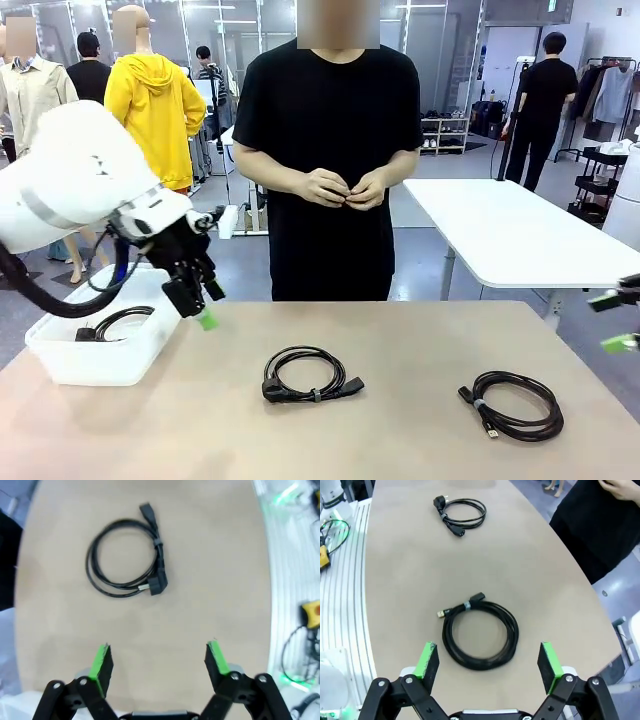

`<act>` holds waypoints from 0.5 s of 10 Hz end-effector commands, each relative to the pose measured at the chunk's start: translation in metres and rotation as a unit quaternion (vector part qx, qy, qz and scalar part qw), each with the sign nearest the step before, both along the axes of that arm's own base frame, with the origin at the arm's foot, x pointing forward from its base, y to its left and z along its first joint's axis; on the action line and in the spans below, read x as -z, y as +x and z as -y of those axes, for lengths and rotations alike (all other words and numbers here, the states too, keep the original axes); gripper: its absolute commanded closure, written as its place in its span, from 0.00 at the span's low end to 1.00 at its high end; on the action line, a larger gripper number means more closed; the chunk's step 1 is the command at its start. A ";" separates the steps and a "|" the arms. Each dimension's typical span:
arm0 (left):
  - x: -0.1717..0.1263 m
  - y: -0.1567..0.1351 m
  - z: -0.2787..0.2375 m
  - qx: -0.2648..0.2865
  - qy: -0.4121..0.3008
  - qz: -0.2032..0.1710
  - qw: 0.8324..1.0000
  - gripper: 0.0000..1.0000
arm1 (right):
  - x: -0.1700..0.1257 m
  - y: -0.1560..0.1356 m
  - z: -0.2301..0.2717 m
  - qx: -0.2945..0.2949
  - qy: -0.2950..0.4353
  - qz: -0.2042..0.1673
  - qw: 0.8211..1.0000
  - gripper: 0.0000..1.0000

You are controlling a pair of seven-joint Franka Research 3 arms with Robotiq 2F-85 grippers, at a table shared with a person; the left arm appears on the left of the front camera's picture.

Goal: Organize and store the cables.
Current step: Place the Power Cable into the Organizing box.

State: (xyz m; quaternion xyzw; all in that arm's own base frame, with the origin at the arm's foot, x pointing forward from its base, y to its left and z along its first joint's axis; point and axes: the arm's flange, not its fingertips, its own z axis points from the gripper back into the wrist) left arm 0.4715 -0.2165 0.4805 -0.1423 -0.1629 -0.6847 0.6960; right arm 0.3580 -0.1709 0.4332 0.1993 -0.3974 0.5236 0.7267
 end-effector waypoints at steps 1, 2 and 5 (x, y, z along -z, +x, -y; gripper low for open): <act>-0.020 0.014 0.029 0.022 0.044 -0.024 0.998 0.07 | 0.016 0.000 0.038 0.005 0.046 0.006 0.999 0.00; -0.028 0.016 0.043 0.013 0.055 -0.029 0.998 0.07 | 0.027 -0.008 0.060 0.017 0.073 0.001 0.997 0.00; -0.040 0.024 0.065 0.062 0.042 -0.091 0.993 0.07 | 0.047 -0.019 0.099 0.050 0.117 0.008 0.992 0.00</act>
